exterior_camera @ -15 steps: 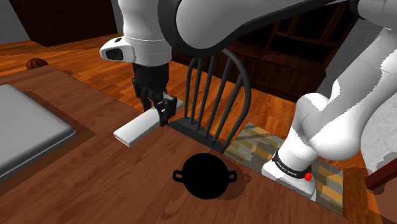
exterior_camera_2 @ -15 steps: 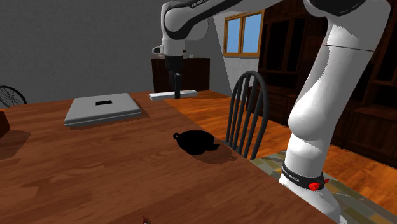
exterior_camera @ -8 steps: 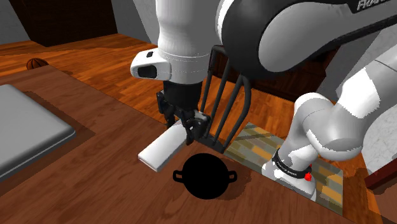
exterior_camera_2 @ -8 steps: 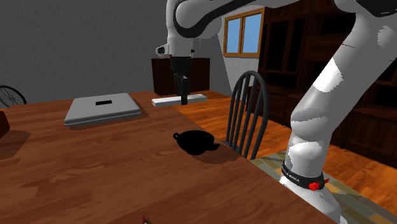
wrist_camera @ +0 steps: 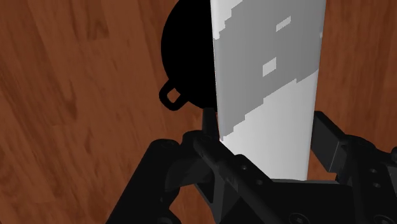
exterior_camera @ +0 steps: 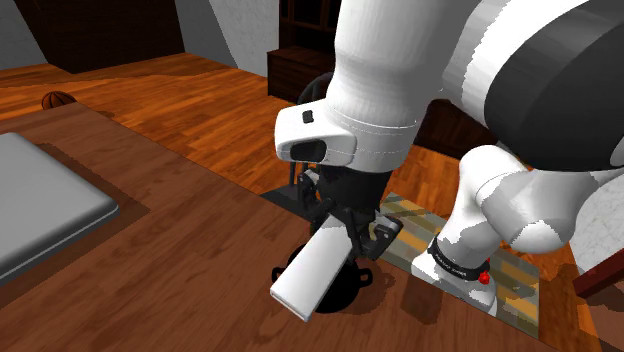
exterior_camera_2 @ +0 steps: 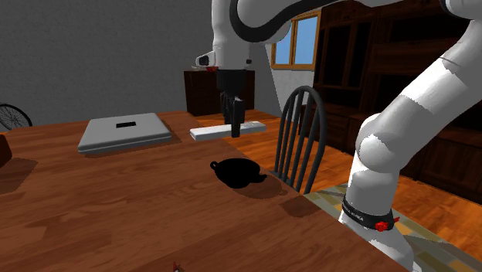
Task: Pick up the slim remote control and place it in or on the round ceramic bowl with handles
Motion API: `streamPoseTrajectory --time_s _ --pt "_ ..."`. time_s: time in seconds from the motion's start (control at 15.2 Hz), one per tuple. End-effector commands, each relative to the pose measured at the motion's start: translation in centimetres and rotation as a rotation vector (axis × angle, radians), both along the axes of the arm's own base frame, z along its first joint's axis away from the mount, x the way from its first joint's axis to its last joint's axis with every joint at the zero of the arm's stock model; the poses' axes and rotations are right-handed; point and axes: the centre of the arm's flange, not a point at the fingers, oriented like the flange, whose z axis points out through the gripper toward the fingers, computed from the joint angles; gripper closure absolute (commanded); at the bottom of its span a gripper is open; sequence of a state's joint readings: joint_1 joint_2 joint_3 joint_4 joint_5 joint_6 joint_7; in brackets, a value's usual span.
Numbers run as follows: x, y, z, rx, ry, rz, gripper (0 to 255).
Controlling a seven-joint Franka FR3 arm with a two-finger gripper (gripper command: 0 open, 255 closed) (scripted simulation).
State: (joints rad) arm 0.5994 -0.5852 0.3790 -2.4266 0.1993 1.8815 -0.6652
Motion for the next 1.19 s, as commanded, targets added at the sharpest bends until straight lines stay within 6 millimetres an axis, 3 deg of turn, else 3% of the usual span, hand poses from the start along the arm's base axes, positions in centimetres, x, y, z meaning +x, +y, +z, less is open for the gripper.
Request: streamPoseTrajectory --time_s 0.0,0.73,1.12 --pt "-0.5 0.0 -0.9 0.000 0.000 -0.001 255" --pt "-0.5 0.0 -6.9 0.000 0.000 -0.001 255" --pt "-0.5 0.0 -6.9 0.000 0.000 -0.001 255"
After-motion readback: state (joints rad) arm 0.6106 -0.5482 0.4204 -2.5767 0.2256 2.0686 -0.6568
